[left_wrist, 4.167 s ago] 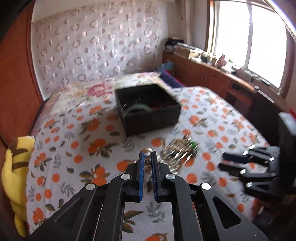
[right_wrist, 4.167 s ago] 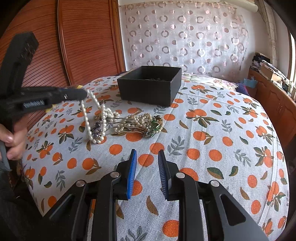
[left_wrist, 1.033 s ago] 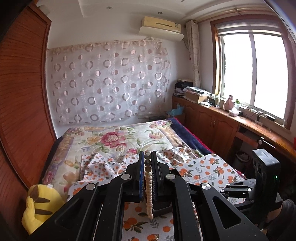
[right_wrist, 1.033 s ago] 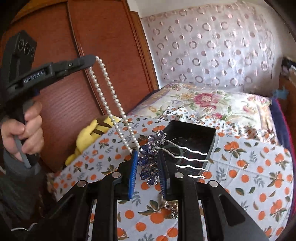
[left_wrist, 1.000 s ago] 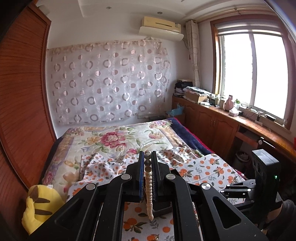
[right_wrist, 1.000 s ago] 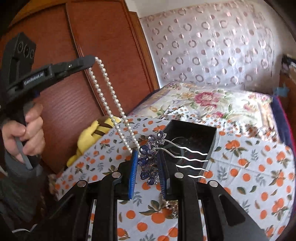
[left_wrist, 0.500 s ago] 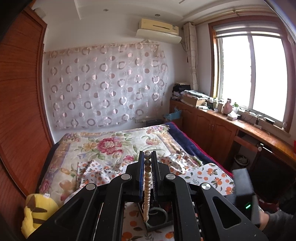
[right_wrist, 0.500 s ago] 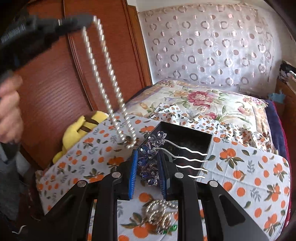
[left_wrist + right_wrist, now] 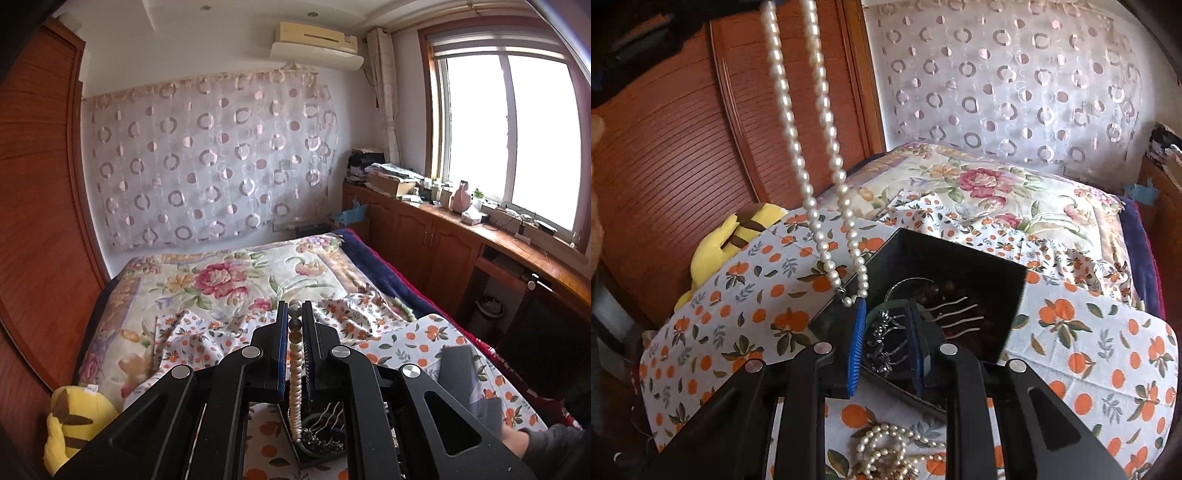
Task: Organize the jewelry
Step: 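Lower the pearl necklace and hair comb into the black box and open both tools, then grasp the second pearl strand with the left tool while the right tool grasps the green earring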
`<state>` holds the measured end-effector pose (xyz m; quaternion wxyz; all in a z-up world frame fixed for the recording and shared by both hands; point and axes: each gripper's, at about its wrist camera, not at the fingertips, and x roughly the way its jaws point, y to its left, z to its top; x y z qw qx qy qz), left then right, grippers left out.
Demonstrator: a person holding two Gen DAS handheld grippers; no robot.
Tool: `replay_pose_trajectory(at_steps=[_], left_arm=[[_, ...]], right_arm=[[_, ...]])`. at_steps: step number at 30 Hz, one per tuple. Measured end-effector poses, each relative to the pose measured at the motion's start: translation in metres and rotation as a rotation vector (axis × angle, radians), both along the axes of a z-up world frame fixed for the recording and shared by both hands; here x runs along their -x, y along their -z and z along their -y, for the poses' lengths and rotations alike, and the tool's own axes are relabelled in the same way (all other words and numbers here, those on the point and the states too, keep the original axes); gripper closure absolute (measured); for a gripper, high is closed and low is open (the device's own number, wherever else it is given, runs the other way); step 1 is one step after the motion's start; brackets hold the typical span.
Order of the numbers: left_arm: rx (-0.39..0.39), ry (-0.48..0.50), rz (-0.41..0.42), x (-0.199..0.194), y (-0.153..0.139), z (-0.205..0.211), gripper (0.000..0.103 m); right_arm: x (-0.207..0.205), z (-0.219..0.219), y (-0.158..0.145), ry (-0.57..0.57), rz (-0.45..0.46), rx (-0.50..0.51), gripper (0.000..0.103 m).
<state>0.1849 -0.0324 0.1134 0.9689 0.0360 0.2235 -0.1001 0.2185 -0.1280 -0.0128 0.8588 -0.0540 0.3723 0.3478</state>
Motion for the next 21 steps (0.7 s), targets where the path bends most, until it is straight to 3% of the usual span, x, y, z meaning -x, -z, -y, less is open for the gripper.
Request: replay_pose_trajectory(at_steps=[14, 18, 21], left_arm=[[-0.006, 0.028, -0.033, -0.01, 0.006, 0.008, 0.096], [-0.022, 0.042, -0.059, -0.007, 0.02, 0.014, 0.08], [-0.032, 0.056, -0.075, 0.003, 0.031, 0.017, 0.08]], right_arm=[[0.02, 0.06, 0.001, 0.096, 0.047, 0.047, 0.079], [0.031, 0.067, 0.004, 0.098, 0.045, 0.051, 0.079], [0.041, 0.069, 0.009, 0.094, 0.034, 0.051, 0.079]])
